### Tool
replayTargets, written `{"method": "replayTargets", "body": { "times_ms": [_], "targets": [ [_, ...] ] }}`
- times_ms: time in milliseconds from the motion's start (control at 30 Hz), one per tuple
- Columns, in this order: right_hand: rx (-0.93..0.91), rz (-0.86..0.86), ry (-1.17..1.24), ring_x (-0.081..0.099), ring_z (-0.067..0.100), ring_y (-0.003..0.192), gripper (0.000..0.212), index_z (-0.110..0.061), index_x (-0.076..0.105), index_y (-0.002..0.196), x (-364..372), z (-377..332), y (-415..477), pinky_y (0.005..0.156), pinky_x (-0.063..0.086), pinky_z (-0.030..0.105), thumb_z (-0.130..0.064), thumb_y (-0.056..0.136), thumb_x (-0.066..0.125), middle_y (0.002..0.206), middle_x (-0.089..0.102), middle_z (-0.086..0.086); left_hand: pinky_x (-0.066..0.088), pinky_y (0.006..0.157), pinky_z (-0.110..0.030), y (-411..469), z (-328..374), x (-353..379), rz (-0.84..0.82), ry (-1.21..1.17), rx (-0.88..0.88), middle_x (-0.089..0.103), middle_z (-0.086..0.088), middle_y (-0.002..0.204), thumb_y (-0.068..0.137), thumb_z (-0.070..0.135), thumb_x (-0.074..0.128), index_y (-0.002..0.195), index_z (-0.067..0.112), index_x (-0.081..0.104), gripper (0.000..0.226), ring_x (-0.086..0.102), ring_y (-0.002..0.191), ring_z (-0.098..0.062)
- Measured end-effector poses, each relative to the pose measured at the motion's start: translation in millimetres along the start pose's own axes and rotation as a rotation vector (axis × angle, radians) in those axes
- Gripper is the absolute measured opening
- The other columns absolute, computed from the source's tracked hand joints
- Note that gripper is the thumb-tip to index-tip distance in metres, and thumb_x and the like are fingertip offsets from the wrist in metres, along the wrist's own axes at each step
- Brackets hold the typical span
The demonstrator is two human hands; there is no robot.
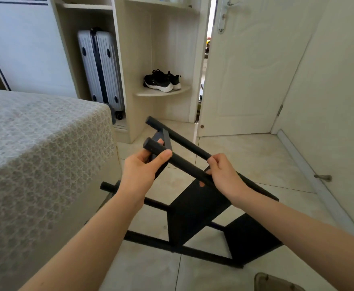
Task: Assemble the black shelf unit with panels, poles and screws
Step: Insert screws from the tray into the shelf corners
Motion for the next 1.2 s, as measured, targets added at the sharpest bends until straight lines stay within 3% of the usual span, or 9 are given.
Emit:
{"method": "replayTargets", "body": {
  "times_ms": [133,267,367,567,700,867,1100,1200],
  "targets": [
    [0.019,-0.042,-0.023,0.069,0.008,0.083,0.019,-0.024,0.043,0.112,23,14,-5,0.089,0.047,0.031,-0.036,0.106,0.029,0.074,0.075,0.003,0.039,0.105,-0.034,-15,-32,-23,0.005,-0.054,-0.078,0.072,0.019,0.11,0.084,0.033,0.074,0.125,0.04,0.065,0.043,0.061,0.114,-0.004],
    [0.03,-0.118,-0.089,0.069,0.008,0.084,0.02,-0.026,0.043,0.114,52,31,-9,0.089,0.047,0.031,-0.038,0.106,0.029,0.078,0.074,0.002,0.042,0.1,-0.034,-31,-70,-48,0.007,-0.108,-0.147,0.073,0.022,0.109,0.065,0.045,0.076,0.109,0.046,0.07,0.045,0.064,0.11,-0.003],
    [0.035,-0.162,-0.119,0.07,0.004,0.076,0.018,-0.025,0.044,0.114,76,46,-11,0.086,0.05,0.027,-0.035,0.106,0.031,0.082,0.073,0.001,0.045,0.102,-0.035,-42,-106,-65,0.038,-0.172,-0.191,0.073,0.016,0.115,0.053,0.05,0.079,0.106,0.043,0.075,0.054,0.067,0.106,-0.004],
    [0.07,-0.257,-0.207,0.066,0.005,0.085,0.012,-0.03,0.044,0.104,113,77,-14,0.074,0.045,0.017,-0.034,0.106,0.033,0.09,0.065,-0.004,0.038,0.113,-0.05,-59,-175,-91,0.1,-0.247,-0.3,0.073,0.013,0.116,0.051,0.046,0.082,0.12,0.031,0.072,0.071,0.065,0.116,-0.015],
    [0.096,-0.292,-0.241,0.064,0.002,0.085,0.012,-0.034,0.042,0.097,127,91,-19,0.079,0.045,0.019,-0.036,0.105,0.034,0.088,0.065,-0.007,0.036,0.115,-0.049,-70,-199,-103,0.114,-0.276,-0.331,0.072,0.01,0.122,0.05,0.041,0.085,0.111,0.033,0.076,0.062,0.066,0.117,-0.013],
    [0.132,-0.379,-0.271,0.063,0.001,0.088,0.009,-0.037,0.04,0.096,142,103,-31,0.065,0.039,0.012,-0.036,0.105,0.036,0.094,0.064,-0.008,0.036,0.115,-0.046,-88,-222,-119,0.105,-0.286,-0.374,0.071,0.006,0.124,0.057,0.026,0.086,0.109,0.033,0.078,0.053,0.065,0.118,-0.009],
    [0.149,-0.452,-0.28,0.063,0.003,0.089,0.005,-0.035,0.042,0.1,158,114,-43,0.069,0.042,0.014,-0.036,0.104,0.038,0.091,0.065,-0.008,0.041,0.11,-0.046,-104,-245,-136,0.107,-0.236,-0.417,0.07,0.007,0.127,0.051,0.029,0.089,0.112,0.02,0.074,0.063,0.064,0.119,-0.01],
    [0.157,-0.472,-0.277,0.063,0.005,0.092,0.009,-0.029,0.043,0.107,163,116,-46,0.07,0.042,0.016,-0.035,0.104,0.038,0.093,0.065,-0.007,0.043,0.107,-0.044,-107,-250,-140,0.099,-0.23,-0.412,0.07,0.006,0.127,0.051,0.029,0.09,0.106,0.021,0.078,0.057,0.065,0.119,-0.011]
  ]
}}
Point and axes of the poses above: each hand's wrist, its own y-axis towards the middle knuckle, its own x-axis out of the palm, z = x × y, the point moved 5 cm from there along y, towards the middle knuckle
